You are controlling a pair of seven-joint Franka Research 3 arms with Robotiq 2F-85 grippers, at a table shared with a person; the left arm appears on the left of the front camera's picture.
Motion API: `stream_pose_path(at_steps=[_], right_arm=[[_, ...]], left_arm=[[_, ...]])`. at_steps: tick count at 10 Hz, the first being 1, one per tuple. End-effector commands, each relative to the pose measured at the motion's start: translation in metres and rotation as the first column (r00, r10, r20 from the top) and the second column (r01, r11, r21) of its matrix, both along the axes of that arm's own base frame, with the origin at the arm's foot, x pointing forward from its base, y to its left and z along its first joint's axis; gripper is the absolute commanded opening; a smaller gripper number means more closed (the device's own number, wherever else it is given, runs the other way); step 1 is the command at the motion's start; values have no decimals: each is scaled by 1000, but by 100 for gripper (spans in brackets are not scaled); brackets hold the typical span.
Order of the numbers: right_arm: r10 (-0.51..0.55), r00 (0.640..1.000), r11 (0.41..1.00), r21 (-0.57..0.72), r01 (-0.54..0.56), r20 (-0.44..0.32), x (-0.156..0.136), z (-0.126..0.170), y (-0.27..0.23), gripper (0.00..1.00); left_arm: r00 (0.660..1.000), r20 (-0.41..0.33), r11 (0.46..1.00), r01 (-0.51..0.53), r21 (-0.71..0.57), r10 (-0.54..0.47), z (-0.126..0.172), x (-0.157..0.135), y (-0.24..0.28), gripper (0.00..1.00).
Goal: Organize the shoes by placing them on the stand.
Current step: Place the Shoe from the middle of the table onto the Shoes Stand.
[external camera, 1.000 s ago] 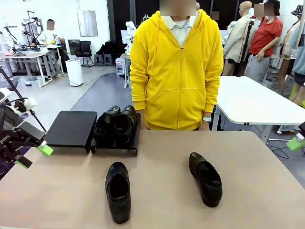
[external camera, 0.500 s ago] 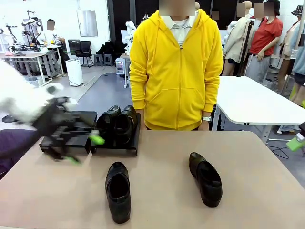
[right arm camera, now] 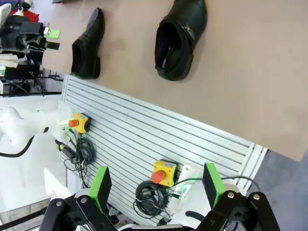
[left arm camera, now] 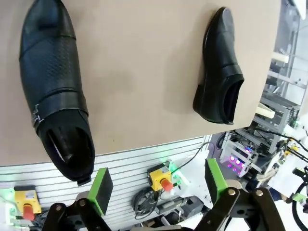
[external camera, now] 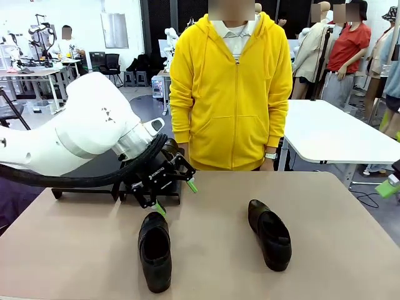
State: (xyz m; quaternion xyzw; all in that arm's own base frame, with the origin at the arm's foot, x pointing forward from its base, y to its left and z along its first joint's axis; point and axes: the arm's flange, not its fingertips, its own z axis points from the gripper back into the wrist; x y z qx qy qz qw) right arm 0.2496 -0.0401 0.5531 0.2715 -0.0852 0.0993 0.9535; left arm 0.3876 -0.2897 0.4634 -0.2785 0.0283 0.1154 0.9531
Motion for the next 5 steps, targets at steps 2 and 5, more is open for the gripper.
stream_pose_path(at_steps=[2, 5], right_arm=[[-1, 1000, 1000, 20, 1, -4, 0, 6, 2, 100], [-1, 1000, 1000, 20, 1, -4, 0, 6, 2, 100]], left_arm=[[999, -35, 998, -35, -43, 33, -4, -18, 1, 100], [1000, -13, 997, -5, 72, 6, -14, -21, -11, 100]])
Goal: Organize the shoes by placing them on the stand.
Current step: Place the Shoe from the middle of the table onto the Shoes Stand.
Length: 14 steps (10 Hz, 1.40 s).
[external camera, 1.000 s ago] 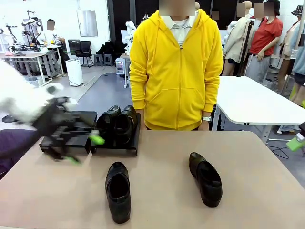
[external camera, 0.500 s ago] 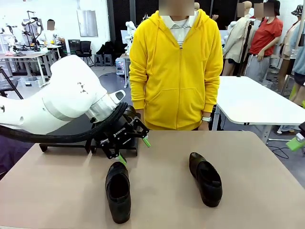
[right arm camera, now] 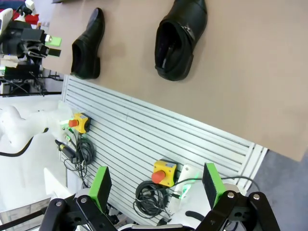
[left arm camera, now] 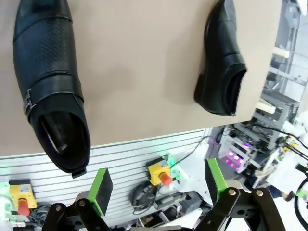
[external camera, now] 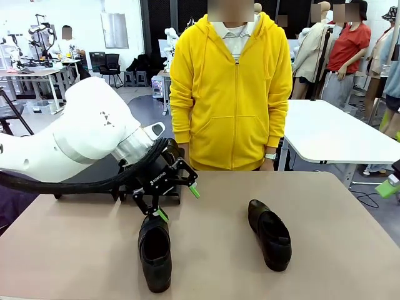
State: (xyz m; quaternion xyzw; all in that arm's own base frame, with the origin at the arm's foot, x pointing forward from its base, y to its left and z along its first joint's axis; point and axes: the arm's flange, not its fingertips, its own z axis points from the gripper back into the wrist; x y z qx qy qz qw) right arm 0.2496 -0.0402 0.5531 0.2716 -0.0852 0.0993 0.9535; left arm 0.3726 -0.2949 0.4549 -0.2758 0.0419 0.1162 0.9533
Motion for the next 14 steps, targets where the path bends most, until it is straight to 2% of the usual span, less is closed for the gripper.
stream_pose_path(at_steps=[1, 3, 4, 5, 7, 9, 11, 14], right_arm=[[-1, 1000, 1000, 20, 1, -4, 0, 6, 2, 100], [-1, 1000, 1000, 20, 1, -4, 0, 6, 2, 100], [-1, 1000, 1000, 20, 1, -4, 0, 6, 2, 100], [-1, 1000, 1000, 20, 1, -4, 0, 6, 2, 100], [-1, 1000, 1000, 20, 1, -4, 0, 6, 2, 100], [-1, 1000, 1000, 20, 1, -4, 0, 6, 2, 100], [-1, 1000, 1000, 20, 1, -4, 0, 6, 2, 100], [-1, 1000, 1000, 20, 1, -4, 0, 6, 2, 100]], left_arm=[[1000, 18, 992, 5, 122, -7, -20, -18, -15, 100], [996, 64, 979, -72, 189, 61, -47, -33, -26, 100], [992, 95, 971, -106, 214, 87, -51, -31, -30, 100], [979, 134, 953, -182, 242, 153, -55, -25, -32, 100], [976, 154, 937, -194, 291, 154, -57, -16, -41, 100], [974, 160, 920, -208, 332, 162, -63, -7, -52, 100], [981, 113, 907, -189, 376, 157, -78, 0, -54, 100], [975, 109, 884, -220, 414, 191, -95, 3, -53, 100]])
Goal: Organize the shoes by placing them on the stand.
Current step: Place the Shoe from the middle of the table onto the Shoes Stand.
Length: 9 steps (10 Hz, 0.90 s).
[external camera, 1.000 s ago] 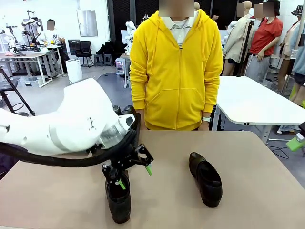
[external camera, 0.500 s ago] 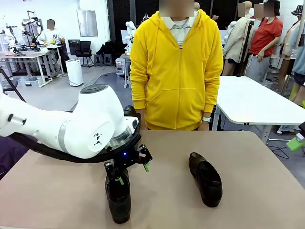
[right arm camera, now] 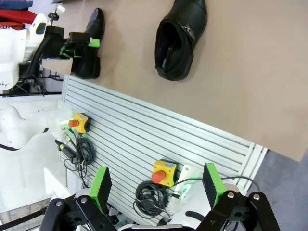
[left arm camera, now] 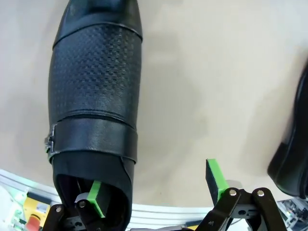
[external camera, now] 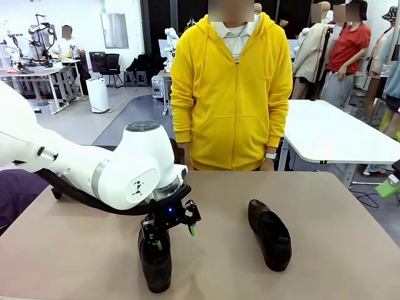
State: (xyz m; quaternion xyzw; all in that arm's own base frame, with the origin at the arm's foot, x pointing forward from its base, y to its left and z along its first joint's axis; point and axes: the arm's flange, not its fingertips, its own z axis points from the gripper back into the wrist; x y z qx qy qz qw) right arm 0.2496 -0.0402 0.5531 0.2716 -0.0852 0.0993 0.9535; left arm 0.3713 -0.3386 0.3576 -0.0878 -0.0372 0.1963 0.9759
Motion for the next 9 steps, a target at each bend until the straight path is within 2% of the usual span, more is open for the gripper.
stream_pose_path(at_steps=[1, 2, 3, 9], right_arm=[[-1, 1000, 1000, 20, 1, -4, 0, 6, 2, 100], [-1, 1000, 1000, 20, 1, -4, 0, 6, 2, 100], [-1, 1000, 1000, 20, 1, -4, 0, 6, 2, 100], [-1, 1000, 1000, 20, 1, -4, 0, 6, 2, 100]], left_arm=[[999, 5, 998, -47, 42, 47, 0, 4, -9, 77], [999, -5, 997, -49, 52, 49, -1, 4, -9, 20], [999, -13, 997, -48, 61, 49, -1, 4, -9, 0], [998, -40, 994, -35, 104, 40, 1, 4, -12, 0]])
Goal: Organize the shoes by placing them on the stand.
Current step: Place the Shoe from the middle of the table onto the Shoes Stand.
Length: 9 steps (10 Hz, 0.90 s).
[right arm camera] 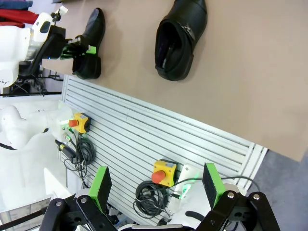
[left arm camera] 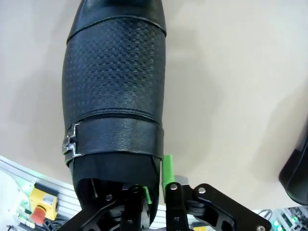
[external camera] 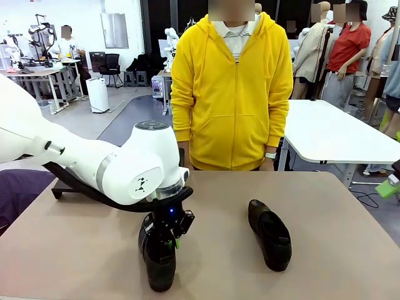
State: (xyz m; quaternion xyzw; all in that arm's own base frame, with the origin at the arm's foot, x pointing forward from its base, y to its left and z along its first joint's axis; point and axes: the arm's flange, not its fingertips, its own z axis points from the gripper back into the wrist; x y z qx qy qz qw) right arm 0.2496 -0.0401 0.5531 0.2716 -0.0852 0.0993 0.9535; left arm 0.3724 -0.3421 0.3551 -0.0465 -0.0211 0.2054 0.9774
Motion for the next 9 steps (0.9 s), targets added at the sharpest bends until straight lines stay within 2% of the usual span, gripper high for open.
stream_pose_path(at_steps=[1, 4, 5, 6, 7, 9], right_arm=[[-1, 1000, 1000, 20, 1, -4, 0, 6, 2, 100], [-1, 1000, 1000, 20, 1, -4, 0, 6, 2, 100], [-1, 1000, 1000, 20, 1, -4, 0, 6, 2, 100], [-1, 1000, 1000, 20, 1, -4, 0, 6, 2, 100], [-1, 1000, 1000, 20, 1, -4, 0, 6, 2, 100], [-1, 1000, 1000, 20, 1, -4, 0, 6, 2, 100]], left_arm=[[1000, -1, 999, -15, 35, 15, 3, 3, -10, 0], [1000, 2, 999, 14, 44, -14, 5, -2, -13, 0], [998, 6, 997, 61, 42, -61, 13, -8, -12, 0], [989, 17, 988, 147, 54, -149, 25, -17, -10, 0], [937, 28, 935, 343, 90, -347, 52, -37, -2, 0], [862, 26, 855, 498, 146, -506, 81, -74, 7, 0]])
